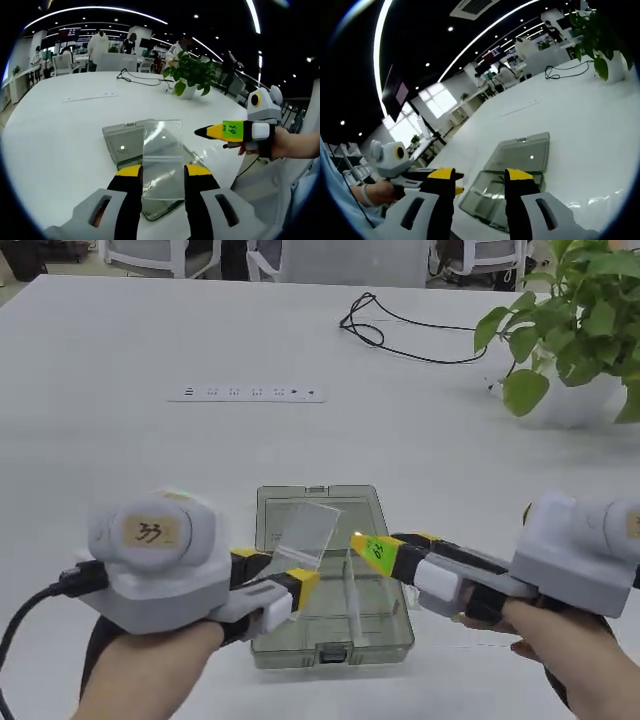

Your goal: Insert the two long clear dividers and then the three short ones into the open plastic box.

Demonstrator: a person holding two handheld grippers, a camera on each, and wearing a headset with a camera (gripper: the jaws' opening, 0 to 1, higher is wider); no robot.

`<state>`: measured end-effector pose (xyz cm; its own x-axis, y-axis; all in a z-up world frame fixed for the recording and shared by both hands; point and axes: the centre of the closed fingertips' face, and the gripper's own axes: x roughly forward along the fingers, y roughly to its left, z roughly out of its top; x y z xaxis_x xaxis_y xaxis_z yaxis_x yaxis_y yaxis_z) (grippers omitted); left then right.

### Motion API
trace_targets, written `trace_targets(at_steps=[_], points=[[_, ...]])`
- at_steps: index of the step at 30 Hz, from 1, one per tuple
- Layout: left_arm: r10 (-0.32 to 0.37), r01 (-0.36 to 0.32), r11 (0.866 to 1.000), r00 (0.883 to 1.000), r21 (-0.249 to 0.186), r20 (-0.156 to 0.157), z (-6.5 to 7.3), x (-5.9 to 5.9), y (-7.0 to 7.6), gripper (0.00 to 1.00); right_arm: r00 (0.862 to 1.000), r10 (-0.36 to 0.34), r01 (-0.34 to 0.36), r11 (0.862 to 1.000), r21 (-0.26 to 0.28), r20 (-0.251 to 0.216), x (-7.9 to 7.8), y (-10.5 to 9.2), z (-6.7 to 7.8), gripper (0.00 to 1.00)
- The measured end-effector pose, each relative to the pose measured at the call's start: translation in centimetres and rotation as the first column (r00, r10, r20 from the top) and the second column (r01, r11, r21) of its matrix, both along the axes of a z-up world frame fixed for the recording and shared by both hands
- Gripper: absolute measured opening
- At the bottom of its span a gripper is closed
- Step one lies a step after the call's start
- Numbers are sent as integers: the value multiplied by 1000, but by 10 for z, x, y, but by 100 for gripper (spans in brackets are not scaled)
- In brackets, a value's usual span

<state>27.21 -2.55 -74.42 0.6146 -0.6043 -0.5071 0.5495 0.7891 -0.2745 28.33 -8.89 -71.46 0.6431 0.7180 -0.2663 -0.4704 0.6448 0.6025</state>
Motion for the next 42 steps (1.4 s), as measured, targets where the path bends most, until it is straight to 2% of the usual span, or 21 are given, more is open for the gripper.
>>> trace_targets(at_steps=[4,7,11,17,26,38,42], points=[[1,-1,1000,1000,-13,-5,-1,-2,-4,31,1000,11,-11,1000,22,-25,-2,6,0,31],[5,-5,1000,1000,-23,-3,1,-2,-6,31,999,12,-11,1000,25,-46,-2,8,-3,29],[3,-3,1000,1000,-25,2,2,-3,-7,31,994,12,-4,997,73,-111,-3,15,-6,22],[5,-5,1000,1000,-29,6,4,-2,-7,31,988,28,-15,996,90,-150,-5,25,-10,16],[1,-1,999,1000,-35,9,6,-4,-9,31,985,38,-25,996,81,-167,-6,32,-13,7],[15,-14,999,1000,-48,11,8,-3,-9,31,981,35,-14,994,107,-191,-4,35,-11,3],[19,-19,999,1000,-47,9,7,-3,-9,31,981,40,-22,995,96,-192,-4,36,-12,3]])
